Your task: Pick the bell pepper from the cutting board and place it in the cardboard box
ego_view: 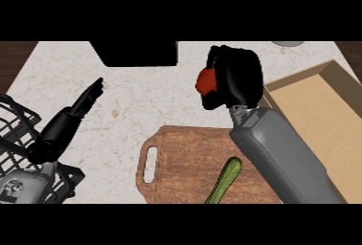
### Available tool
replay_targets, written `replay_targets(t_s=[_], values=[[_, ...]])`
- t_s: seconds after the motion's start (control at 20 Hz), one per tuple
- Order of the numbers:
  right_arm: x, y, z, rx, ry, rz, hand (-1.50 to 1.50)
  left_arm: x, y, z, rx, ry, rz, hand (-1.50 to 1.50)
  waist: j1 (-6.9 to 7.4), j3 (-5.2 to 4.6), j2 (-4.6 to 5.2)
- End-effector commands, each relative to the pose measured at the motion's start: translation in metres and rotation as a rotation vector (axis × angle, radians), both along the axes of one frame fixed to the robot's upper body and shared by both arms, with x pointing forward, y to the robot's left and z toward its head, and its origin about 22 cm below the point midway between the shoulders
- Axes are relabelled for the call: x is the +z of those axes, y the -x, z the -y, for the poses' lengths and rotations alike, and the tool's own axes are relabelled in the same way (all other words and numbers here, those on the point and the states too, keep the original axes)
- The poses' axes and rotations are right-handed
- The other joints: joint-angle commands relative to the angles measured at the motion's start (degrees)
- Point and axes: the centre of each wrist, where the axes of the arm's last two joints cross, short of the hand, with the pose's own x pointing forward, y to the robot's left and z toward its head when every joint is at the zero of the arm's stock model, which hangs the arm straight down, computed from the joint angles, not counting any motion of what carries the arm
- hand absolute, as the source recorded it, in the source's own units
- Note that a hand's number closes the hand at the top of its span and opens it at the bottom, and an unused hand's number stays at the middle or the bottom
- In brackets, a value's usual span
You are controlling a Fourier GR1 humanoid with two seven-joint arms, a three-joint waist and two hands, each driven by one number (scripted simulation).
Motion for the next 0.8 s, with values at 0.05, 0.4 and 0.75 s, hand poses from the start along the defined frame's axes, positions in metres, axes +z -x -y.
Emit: replay_targets(t_s=[0.05, 0.4, 0.75], values=[[0.035, -0.002, 0.034, -0.229, -0.164, 0.116, 1.50, -0.004, 0.002, 0.005, 0.032, -0.003, 0.030, 0.00, -0.28, -0.12, 0.04], [0.059, -0.004, 0.106, -0.438, -0.221, 0.201, 1.50, 0.020, -0.016, -0.004, 0.024, 0.025, 0.053, 0.00, -0.18, -0.12, 0.30], [0.057, -0.005, 0.204, -0.520, -0.106, 0.099, 1.50, 0.008, -0.014, -0.020, 0.031, 0.011, 0.027, 0.00, -0.30, -0.13, 0.41]])
